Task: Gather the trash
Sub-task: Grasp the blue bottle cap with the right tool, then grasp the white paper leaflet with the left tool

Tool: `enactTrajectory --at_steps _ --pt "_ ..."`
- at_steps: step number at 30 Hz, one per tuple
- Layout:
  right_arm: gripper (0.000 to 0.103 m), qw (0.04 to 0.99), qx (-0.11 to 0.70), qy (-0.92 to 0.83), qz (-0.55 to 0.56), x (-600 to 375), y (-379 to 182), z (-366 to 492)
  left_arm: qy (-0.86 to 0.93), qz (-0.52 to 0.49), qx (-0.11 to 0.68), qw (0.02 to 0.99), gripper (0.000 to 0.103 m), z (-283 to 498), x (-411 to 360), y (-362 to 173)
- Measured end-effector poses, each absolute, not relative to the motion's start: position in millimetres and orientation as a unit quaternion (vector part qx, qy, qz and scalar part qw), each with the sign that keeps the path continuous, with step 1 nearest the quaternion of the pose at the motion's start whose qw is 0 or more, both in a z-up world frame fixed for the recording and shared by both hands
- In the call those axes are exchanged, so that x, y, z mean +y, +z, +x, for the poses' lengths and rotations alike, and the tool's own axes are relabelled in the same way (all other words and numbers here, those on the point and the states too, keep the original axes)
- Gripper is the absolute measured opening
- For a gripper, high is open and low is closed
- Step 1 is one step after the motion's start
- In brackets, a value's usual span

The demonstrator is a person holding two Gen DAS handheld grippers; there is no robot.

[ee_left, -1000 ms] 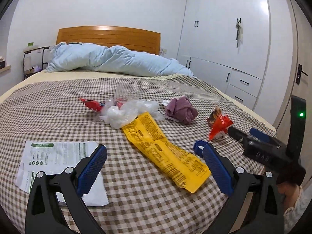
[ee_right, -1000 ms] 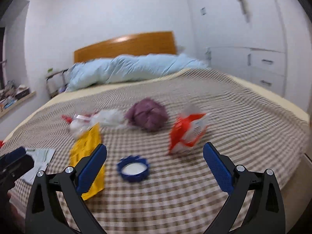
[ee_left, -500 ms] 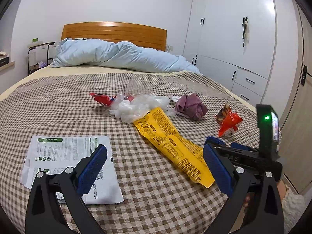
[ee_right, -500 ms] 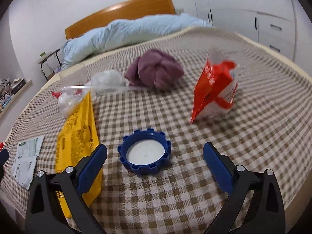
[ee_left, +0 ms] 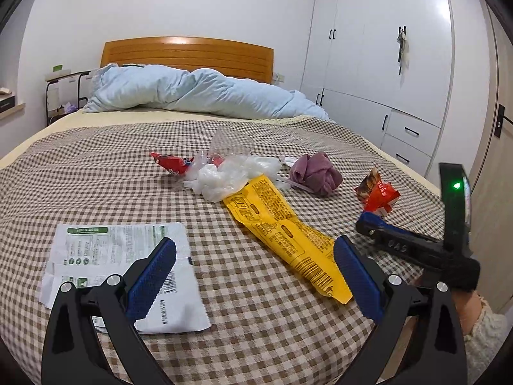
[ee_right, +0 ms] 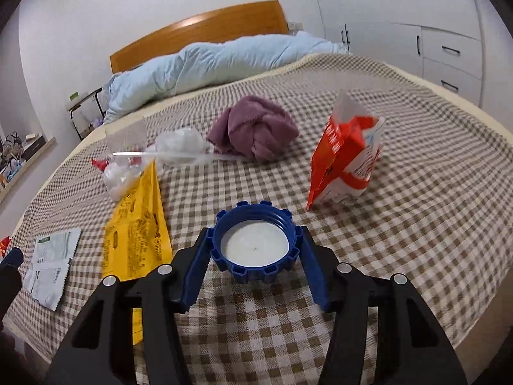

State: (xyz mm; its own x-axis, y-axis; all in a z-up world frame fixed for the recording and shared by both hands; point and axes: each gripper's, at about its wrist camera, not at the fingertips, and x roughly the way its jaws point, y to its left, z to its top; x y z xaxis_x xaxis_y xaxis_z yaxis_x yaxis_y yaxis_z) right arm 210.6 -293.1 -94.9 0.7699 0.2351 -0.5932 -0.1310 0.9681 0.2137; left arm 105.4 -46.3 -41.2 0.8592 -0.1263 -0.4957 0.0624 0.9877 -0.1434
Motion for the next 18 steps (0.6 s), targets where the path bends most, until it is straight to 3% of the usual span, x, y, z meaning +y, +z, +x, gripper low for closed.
enactTrajectory --at_steps 18 --pt "0.053 0.951 0.292 0.087 0.06 -297.1 -65.0 176.5 0.039 -0.126 0.277 0.952 0.096 90.5 80.9 -48.7"
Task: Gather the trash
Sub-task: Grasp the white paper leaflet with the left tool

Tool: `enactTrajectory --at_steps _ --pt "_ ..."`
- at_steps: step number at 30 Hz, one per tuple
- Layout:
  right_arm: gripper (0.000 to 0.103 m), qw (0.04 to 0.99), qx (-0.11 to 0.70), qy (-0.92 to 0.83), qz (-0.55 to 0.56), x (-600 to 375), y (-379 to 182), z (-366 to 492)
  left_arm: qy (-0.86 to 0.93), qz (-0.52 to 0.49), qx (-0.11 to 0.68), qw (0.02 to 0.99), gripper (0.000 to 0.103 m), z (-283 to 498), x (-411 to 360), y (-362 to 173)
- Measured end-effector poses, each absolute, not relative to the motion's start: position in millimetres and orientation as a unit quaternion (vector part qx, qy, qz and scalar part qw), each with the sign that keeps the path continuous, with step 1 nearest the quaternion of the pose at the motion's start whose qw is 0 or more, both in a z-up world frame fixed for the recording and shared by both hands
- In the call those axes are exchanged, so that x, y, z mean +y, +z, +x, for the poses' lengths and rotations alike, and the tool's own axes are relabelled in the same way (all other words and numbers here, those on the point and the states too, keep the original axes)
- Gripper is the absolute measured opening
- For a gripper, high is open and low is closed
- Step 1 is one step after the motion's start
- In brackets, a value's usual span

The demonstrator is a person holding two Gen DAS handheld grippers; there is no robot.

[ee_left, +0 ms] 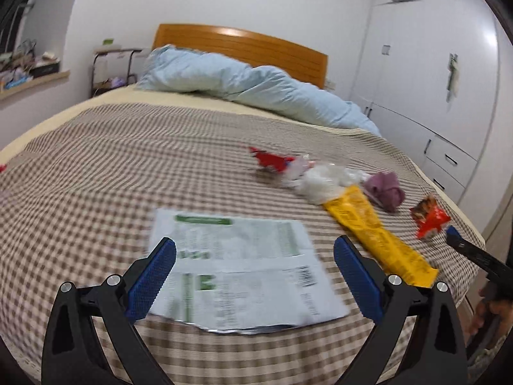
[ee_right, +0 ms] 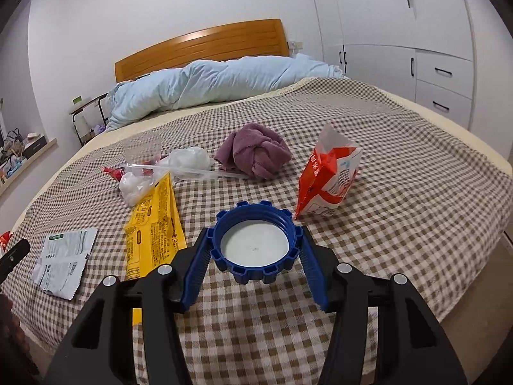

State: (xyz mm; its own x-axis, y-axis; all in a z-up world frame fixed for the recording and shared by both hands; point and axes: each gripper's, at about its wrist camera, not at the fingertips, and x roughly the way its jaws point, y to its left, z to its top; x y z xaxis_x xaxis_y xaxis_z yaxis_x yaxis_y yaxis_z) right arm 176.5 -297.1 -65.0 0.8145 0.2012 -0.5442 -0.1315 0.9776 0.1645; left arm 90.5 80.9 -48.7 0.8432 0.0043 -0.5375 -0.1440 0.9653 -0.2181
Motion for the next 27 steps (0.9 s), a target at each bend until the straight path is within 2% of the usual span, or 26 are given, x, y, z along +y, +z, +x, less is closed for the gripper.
enactTrajectory --at_steps 11,14,15,19,24,27 --pt "0.053 0.955 0.28 0.086 0.05 -296.1 -56.4 161.5 0.024 -0.225 0.299 0.927 0.094 98.1 142.6 -73.7" --pt "0.053 0.955 0.28 0.09 0.049 -295.2 -56.4 161.6 -0.016 -0.296 0.318 0.901 0.083 107.0 156.6 -92.6" --pt "0.053 0.954 0.281 0.09 0.048 -294.9 -56.6 161.5 -0.013 -0.306 0.319 0.897 0.077 107.8 159.5 -98.2" --pt "0.053 0.954 0.282 0.094 0.051 -294.8 -56.8 162.2 -0.039 -0.309 0.322 0.894 0.067 110.0 151.4 -95.1" --pt "0.053 0.953 0.281 0.1 0.049 -291.5 -57.0 160.5 -0.051 -0.335 0.334 0.88 0.034 115.5 138.0 -104.2" --pt "0.053 0.953 0.281 0.102 0.047 -289.0 -57.2 159.8 -0.054 -0.343 0.336 0.876 0.028 116.3 137.2 -109.9"
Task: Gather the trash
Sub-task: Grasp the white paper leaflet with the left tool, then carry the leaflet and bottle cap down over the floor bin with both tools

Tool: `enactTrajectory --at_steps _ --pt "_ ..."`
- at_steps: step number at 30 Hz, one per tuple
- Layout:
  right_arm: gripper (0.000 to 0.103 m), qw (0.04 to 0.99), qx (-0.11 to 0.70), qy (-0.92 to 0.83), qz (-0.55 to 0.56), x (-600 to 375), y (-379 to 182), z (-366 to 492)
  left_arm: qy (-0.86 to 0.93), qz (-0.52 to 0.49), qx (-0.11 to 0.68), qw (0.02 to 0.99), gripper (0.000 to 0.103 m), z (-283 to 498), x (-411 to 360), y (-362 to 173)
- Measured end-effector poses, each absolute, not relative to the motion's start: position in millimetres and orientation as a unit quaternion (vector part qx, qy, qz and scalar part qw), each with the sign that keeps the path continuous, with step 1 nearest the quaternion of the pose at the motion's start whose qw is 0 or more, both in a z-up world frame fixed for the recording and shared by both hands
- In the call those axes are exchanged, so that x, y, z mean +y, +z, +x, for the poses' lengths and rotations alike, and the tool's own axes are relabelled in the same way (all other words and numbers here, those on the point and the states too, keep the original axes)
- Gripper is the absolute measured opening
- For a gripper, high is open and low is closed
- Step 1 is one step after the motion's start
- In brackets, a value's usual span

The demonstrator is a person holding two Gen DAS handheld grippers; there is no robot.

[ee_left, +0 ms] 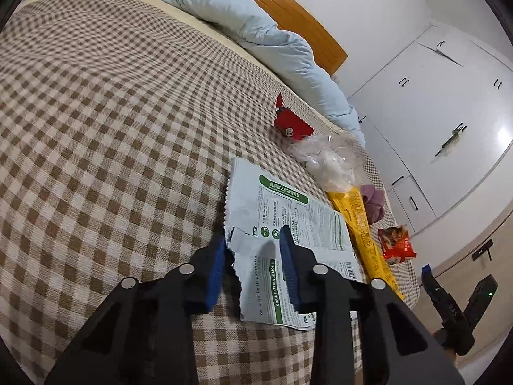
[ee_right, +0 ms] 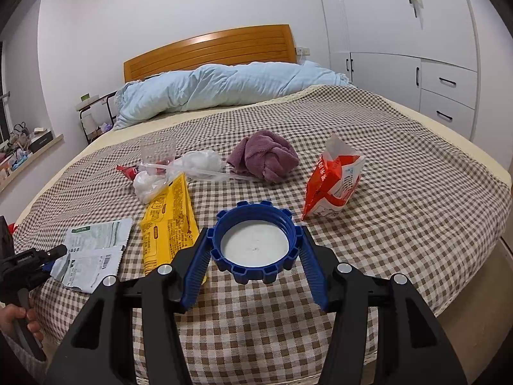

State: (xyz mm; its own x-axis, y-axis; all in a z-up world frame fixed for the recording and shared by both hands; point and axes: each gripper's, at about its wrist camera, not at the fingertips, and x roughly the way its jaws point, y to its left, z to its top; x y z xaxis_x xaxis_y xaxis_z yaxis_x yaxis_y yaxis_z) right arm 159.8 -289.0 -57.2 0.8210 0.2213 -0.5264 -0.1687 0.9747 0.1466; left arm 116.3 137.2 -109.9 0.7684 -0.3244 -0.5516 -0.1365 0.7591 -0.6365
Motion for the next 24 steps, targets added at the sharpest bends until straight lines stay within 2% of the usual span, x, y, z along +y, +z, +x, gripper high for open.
enactTrajectory --at_steps 1,3,8,24 --pt "0.053 0.953 0.281 0.103 0.046 -288.7 -57.3 159.7 -0.062 -0.351 0.337 0.871 0.026 116.4 137.7 -110.5" --pt "0.053 0.953 0.281 0.104 0.045 -288.1 -57.9 160.1 -0.081 -0.38 0.339 0.857 0.011 117.4 137.9 -116.7" --pt "0.053 0.953 0.282 0.106 0.042 -286.9 -58.6 159.6 -0.074 -0.362 0.338 0.866 0.004 115.9 126.2 -113.8" --pt "0.053 0.955 0.27 0.12 0.035 -288.7 -53.8 153.2 -0.073 -0.283 0.234 0.927 0.002 85.7 86.9 -41.2"
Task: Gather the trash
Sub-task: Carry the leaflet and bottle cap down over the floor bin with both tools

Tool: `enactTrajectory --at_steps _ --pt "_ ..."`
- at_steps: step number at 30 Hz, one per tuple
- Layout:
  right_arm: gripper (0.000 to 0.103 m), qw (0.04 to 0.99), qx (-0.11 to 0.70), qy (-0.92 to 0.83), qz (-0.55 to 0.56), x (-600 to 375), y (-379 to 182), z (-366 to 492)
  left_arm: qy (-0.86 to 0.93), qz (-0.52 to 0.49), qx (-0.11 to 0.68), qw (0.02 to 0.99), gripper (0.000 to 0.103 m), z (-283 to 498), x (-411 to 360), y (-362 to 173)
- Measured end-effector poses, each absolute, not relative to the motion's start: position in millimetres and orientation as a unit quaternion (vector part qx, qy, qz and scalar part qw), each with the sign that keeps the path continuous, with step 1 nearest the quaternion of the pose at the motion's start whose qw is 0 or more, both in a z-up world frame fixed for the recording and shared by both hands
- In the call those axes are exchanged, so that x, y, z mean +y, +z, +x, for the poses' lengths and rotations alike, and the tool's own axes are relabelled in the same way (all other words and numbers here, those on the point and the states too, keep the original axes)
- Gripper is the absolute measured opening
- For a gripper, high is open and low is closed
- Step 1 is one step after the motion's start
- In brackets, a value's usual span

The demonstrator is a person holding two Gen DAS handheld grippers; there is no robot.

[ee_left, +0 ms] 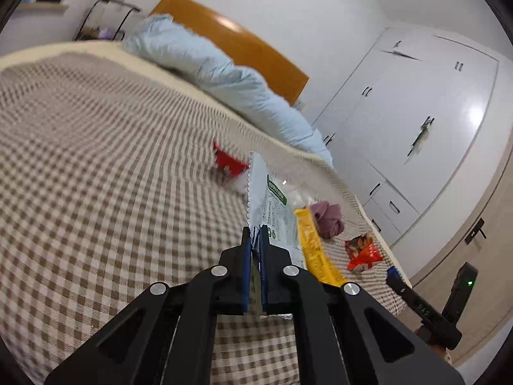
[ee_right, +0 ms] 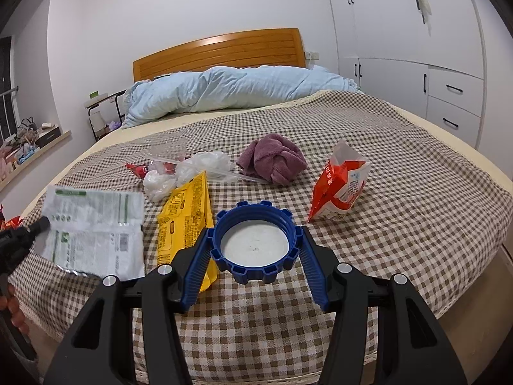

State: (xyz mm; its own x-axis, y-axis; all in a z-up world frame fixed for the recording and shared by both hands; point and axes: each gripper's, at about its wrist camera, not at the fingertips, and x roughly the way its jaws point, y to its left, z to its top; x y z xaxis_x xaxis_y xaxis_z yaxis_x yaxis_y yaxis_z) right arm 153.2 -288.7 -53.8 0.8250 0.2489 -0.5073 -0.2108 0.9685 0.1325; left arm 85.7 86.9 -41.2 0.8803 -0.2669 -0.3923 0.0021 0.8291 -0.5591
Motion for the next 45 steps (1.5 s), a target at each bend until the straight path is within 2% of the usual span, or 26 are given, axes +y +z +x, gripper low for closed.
enactTrajectory --at_steps 8,17,33,45 --pt "0.053 0.958 0.251 0.133 0.024 -293.0 -45.8 137.2 -0.075 -0.25 0.19 0.947 0.002 54.2 76.1 -6.0" --pt "0.053 0.958 0.235 0.165 0.023 -306.0 -43.1 91.0 -0.063 -0.215 0.178 0.958 0.002 4.1 51.6 11.0" --pt "0.053 0.943 0.272 0.183 0.051 -347.5 -87.7 16.9 -0.057 -0.174 0.22 0.958 0.002 -82.3 12.6 13.5" --pt "0.053 0.935 0.298 0.189 0.025 -351.6 -120.0 -22.6 -0.068 -0.148 0.278 0.947 0.002 -103.5 -22.1 -22.4"
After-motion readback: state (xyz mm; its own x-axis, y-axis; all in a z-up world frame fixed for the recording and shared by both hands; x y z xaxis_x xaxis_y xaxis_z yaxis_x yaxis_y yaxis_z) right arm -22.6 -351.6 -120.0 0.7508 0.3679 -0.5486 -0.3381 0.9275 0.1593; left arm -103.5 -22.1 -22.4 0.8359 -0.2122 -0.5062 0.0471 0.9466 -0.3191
